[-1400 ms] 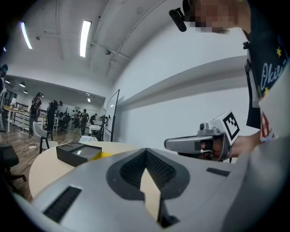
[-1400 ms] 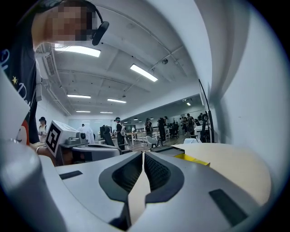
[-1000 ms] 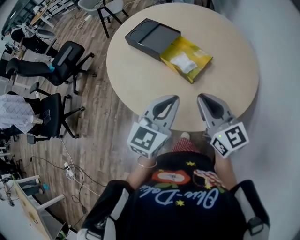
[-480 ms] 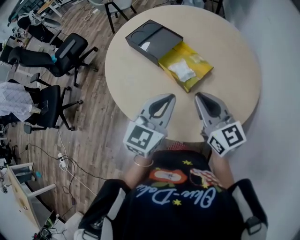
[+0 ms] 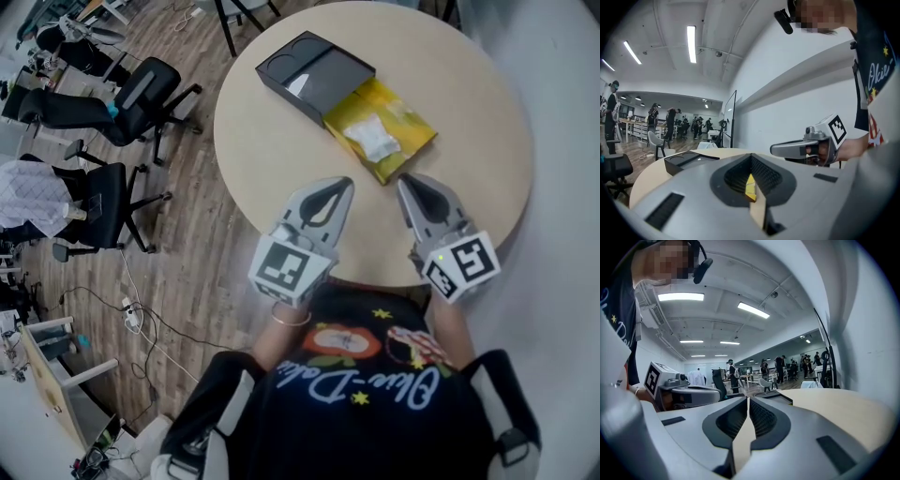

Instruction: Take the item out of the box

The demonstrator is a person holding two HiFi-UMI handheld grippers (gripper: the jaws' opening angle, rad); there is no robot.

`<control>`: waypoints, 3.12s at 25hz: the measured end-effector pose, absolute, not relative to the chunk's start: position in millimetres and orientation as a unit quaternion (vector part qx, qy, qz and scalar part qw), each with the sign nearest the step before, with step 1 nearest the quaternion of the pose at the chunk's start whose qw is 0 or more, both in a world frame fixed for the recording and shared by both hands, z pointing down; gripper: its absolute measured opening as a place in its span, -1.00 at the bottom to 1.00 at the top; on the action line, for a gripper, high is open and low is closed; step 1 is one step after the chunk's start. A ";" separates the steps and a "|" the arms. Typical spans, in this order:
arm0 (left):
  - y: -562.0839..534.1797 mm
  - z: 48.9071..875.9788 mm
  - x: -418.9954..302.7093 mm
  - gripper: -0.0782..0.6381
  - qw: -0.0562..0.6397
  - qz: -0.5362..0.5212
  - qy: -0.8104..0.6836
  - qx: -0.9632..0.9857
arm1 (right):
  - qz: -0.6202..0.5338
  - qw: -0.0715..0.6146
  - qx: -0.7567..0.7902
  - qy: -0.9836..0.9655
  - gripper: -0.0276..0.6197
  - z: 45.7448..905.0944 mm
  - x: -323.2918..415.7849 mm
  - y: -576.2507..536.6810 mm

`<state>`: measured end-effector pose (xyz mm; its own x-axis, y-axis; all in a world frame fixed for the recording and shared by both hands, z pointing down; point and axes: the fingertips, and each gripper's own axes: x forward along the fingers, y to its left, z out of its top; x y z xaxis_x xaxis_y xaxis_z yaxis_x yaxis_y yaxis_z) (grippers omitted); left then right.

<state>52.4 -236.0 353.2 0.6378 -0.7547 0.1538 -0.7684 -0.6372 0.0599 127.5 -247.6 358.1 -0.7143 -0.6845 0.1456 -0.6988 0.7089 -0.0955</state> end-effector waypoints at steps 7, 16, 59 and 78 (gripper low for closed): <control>-270.5 353.6 52.0 -0.82 0.056 0.057 -0.396 0.915 | 0.074 0.057 0.398 -0.913 -0.92 362.4 125.7 -274.4; -308.4 368.1 39.1 -0.82 0.063 0.070 -0.368 0.925 | 0.082 0.085 0.418 -0.901 -0.92 374.6 113.4 -308.4; -398.8 432.1 -13.8 -0.82 0.133 0.071 -0.382 0.912 | 0.148 0.333 0.362 -0.858 -0.76 519.2 68.7 -386.2; -400.1 430.9 -21.2 -0.82 0.138 0.058 -0.388 0.910 | 0.118 0.511 0.307 -0.794 -0.72 566.8 73.0 -391.2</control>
